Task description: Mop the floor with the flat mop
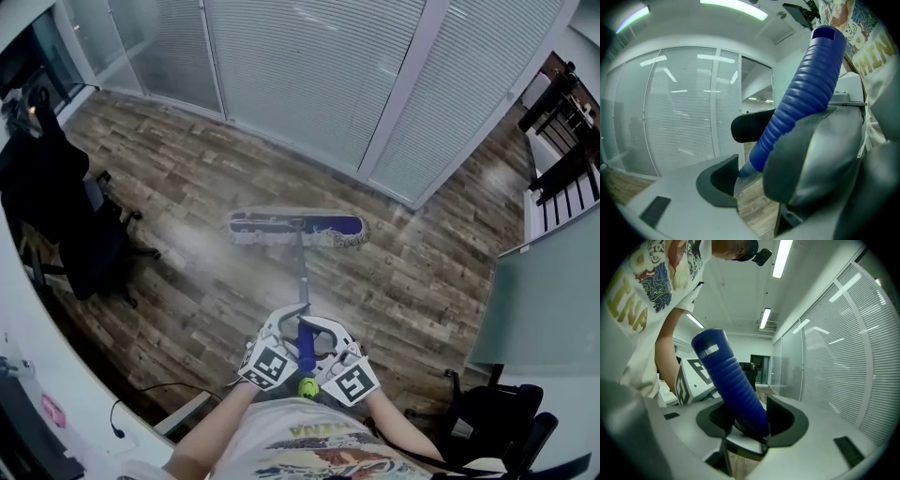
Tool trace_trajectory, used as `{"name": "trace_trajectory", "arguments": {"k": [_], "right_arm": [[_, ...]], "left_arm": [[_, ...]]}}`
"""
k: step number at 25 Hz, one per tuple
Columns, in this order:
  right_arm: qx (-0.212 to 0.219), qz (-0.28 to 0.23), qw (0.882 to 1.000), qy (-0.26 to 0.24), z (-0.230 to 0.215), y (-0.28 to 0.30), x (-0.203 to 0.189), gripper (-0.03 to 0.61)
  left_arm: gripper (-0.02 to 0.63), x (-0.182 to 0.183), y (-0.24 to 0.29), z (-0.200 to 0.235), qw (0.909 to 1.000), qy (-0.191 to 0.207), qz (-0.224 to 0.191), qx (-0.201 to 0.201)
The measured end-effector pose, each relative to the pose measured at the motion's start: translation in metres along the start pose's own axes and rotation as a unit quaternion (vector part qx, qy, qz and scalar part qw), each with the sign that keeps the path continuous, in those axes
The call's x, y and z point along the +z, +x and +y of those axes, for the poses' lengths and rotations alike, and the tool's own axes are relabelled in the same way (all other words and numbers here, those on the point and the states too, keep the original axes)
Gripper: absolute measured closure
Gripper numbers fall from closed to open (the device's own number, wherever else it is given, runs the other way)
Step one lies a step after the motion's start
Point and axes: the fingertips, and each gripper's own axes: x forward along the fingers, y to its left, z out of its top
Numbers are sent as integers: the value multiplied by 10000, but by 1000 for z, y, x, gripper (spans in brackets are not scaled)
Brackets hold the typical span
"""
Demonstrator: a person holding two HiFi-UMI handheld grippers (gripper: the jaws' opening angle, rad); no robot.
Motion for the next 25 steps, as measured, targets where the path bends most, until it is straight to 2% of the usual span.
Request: {"name": "trace_trajectory", "arguments": {"k": [7, 15, 19, 25], "right_arm": [[-257, -197, 9995, -32, -73, 84, 9, 394], [-483, -389, 9981, -38, -163, 144, 1, 394], [-478, -490, 9977, -31, -221, 168, -3, 394], [-377, -612, 9974, 12, -323, 195, 0, 394]], "left_arm": [[439, -2, 21, 107, 9998, 83, 99, -181], [439, -1, 72, 200, 9991, 238, 141, -307], [439, 5, 110, 251, 9992, 217, 204, -254], [439, 37, 176, 327, 9993, 215, 244, -176]]}}
